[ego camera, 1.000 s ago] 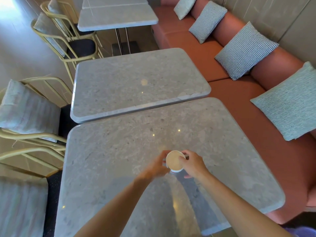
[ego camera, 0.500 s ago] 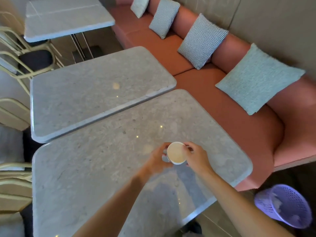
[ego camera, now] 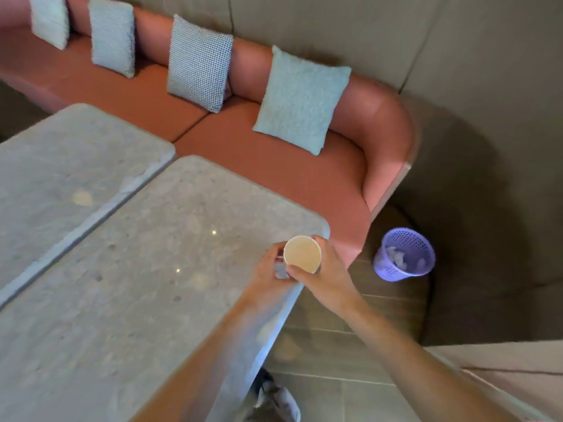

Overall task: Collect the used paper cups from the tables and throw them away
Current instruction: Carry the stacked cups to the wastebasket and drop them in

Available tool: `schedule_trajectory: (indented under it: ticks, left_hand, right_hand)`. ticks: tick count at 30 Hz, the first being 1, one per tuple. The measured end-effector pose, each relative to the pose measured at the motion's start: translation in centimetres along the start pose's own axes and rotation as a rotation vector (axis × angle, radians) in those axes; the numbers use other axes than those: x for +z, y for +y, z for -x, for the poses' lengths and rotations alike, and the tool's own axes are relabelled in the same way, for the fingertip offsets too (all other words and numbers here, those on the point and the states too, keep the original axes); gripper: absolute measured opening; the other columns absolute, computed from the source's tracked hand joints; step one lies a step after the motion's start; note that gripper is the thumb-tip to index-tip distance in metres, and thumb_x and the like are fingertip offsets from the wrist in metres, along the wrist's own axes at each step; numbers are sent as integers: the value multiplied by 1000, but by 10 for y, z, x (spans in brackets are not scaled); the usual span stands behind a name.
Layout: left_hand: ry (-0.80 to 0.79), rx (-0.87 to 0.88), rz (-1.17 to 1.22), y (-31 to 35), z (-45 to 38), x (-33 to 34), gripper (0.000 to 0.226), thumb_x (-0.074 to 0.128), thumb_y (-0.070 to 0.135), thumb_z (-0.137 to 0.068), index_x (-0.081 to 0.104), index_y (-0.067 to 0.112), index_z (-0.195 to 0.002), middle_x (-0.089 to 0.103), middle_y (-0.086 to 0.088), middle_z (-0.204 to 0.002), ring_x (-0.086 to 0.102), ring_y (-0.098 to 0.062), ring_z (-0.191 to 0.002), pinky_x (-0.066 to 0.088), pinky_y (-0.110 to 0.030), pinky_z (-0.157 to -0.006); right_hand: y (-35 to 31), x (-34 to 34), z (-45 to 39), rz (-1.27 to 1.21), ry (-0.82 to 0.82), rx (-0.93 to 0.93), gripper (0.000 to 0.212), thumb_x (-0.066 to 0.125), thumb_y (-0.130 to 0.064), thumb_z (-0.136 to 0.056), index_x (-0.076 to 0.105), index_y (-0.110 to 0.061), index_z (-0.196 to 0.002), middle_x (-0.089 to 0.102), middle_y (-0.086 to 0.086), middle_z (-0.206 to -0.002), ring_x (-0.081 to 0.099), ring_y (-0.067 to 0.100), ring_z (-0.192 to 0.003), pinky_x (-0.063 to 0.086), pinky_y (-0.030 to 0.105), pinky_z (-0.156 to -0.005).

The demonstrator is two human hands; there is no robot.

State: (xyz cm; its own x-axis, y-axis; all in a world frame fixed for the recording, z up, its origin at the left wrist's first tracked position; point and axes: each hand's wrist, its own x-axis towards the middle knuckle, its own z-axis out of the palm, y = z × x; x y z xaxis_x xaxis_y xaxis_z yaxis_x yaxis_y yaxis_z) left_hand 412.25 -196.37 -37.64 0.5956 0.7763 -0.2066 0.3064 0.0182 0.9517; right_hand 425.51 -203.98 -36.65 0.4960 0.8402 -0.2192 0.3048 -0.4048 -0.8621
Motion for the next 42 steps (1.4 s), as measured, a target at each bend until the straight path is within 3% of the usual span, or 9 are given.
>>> schedule_trajectory:
  ticks: [4, 8, 11, 19, 27, 31, 35, 39, 42]
  left_hand:
    - [-114, 89, -85, 6, 13, 63, 66, 84, 28, -59, 53, 36, -116, 65, -5, -120, 65, -24, -108, 54, -41, -92]
    - [-213, 96, -134, -2, 51, 132, 66, 91, 26, -61, 54, 47, -112, 64, 19, -115, 64, -7, -101, 58, -26, -86]
    - [-317, 136, -203, -4, 88, 190, 68, 92, 17, -65, 53, 47, -112, 64, 18, -115, 63, -3, -102, 58, -34, -89]
    - [-736, 278, -279, 36, 187, 366, 66, 86, 0, -73, 51, 38, -115, 61, 18, -110, 56, 18, -87, 49, -9, -77]
    - [-1098, 413, -396, 66, 277, 502, 63, 80, 2, -80, 52, 18, -135, 64, 2, -122, 61, -2, -103, 53, -12, -82]
    - [-1235, 464, -482, 68, 298, 550, 60, 65, -8, -87, 49, 16, -140, 63, -5, -132, 64, -17, -117, 55, -29, -99]
    - [-1331, 491, -597, 66, 313, 596, 67, 56, -10, -88, 43, 24, -145, 56, 1, -139, 58, 0, -116, 49, -20, -100]
    - [-1324, 420, -585, 64, 317, 652, 43, 56, 10, -96, 51, 29, -134, 60, 4, -135, 58, -10, -122, 49, -37, -107]
    - [-1314, 357, -611, 60, 314, 698, 23, 54, 25, -99, 56, 36, -119, 65, 5, -124, 62, -16, -116, 56, -42, -97]
  right_hand:
    - [37, -49, 44, 18, 141, 19, 82, 75, -55, -57, 46, -31, -129, 54, -4, -123, 52, 20, -116, 48, 36, -94]
    - [84, -86, 104, 70, 243, 82, 89, 84, -43, -62, 42, -18, -137, 55, 7, -126, 52, 30, -115, 46, 47, -97]
    - [124, -118, 164, 76, 328, 126, 85, 87, -40, -63, 44, -17, -134, 57, 7, -122, 53, 30, -111, 45, 43, -96]
    - [198, -232, 343, -57, 642, 323, 91, 70, -69, -47, 46, -25, -122, 55, -4, -114, 54, 17, -106, 47, 30, -85]
    - [255, -298, 488, -106, 936, 464, 78, 76, -50, -63, 44, -24, -129, 54, -1, -121, 51, 20, -112, 46, 38, -90]
    - [282, -314, 526, -110, 1031, 506, 79, 78, -49, -64, 47, -20, -130, 56, -2, -125, 50, 19, -116, 46, 39, -96]
    - [323, -327, 549, -55, 1059, 579, 74, 82, -38, -71, 46, -19, -133, 55, 0, -128, 48, 21, -119, 44, 39, -98]
    - [363, -350, 553, -36, 1070, 634, 75, 80, -39, -74, 43, -22, -137, 50, 0, -134, 40, 21, -122, 39, 34, -96]
    - [389, -370, 550, -48, 1099, 673, 79, 78, -43, -76, 39, -22, -141, 48, -1, -134, 36, 20, -123, 39, 32, -95]
